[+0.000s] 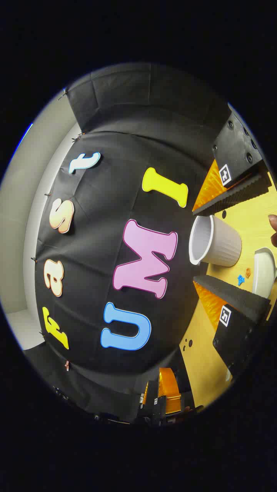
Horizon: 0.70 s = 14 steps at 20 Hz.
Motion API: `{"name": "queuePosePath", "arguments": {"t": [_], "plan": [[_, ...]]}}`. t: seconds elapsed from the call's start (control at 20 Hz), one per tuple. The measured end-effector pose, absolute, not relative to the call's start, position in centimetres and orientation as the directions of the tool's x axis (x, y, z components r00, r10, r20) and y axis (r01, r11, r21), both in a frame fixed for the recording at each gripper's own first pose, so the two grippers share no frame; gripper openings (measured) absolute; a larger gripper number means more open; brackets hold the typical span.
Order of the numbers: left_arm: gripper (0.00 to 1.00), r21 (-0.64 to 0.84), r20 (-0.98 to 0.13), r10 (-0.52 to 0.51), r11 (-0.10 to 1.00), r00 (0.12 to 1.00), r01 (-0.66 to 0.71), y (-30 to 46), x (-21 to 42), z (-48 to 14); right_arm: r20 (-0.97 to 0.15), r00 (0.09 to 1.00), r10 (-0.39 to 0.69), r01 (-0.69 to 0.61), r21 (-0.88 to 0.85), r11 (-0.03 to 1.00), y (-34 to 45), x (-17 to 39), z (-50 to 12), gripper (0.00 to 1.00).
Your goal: Pick up the small broom and dustpan from the desktop, sweep the trash into the dustpan with the broom, and then empty the trash into the garbage bin.
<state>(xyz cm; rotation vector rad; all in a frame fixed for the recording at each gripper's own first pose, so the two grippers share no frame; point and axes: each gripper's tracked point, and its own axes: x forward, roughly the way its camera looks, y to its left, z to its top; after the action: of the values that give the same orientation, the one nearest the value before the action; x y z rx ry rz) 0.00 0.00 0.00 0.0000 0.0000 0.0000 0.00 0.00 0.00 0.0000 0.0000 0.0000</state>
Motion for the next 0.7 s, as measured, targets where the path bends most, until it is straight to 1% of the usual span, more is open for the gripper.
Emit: {"name": "queuePosePath", "arguments": {"t": [0.3,0.5,0.65,0.7], "plan": [[0.96,0.01,-0.014,-0.008,1.0,1.0,0.009,-0.6,-0.3,-0.8,-0.013,1.0,0.01,-0.01,-0.007,1.0,0.2,0.1,-0.3,0.96],[0.96,0.015,-0.026,-0.012,1.0,1.0,0.012,-0.8,0.0,-1.3,-0.041,0.999,0.026,-0.027,-0.009,1.0,0.5,0.2,-1.3,0.96],[0.96,0.03,-0.03,-0.013,0.999,0.999,0.014,-0.7,0.1,-1.6,-0.077,0.995,0.06,-0.061,-0.01,0.998,1.1,-0.7,-2.7,0.96],[0.96,0.038,-0.032,-0.012,0.999,0.999,0.013,-0.7,0.1,-2.0,-0.104,0.992,0.075,-0.076,-0.008,0.997,1.3,-0.8,-3.5,0.97]]}}
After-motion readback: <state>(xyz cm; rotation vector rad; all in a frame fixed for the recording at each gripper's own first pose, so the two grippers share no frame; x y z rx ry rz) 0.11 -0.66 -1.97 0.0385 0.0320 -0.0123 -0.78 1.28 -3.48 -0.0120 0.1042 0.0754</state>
